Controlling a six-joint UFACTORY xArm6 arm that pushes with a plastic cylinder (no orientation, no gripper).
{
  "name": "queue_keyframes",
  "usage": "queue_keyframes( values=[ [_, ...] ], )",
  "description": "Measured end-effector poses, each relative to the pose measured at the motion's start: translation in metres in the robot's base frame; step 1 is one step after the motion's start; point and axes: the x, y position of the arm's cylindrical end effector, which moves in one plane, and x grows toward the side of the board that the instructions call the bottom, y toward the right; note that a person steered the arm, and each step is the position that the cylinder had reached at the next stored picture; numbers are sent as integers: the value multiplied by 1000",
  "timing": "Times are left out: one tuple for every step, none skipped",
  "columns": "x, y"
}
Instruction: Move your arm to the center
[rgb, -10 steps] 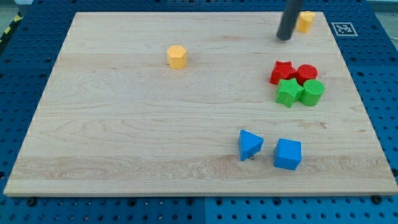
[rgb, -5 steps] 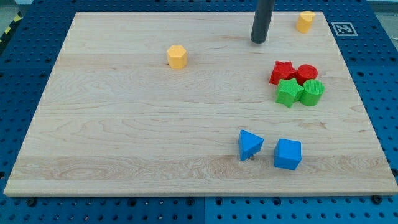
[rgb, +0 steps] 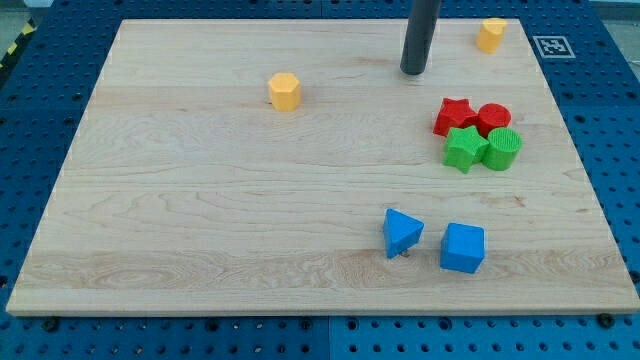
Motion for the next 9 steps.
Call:
queue_keyframes(
  values=[
    [13, -9],
    [19, -16],
    [35, -25],
    [45, -30],
    [48, -30],
    [65, -32],
    [68, -32],
    [100, -32],
    [126, -41]
  ],
)
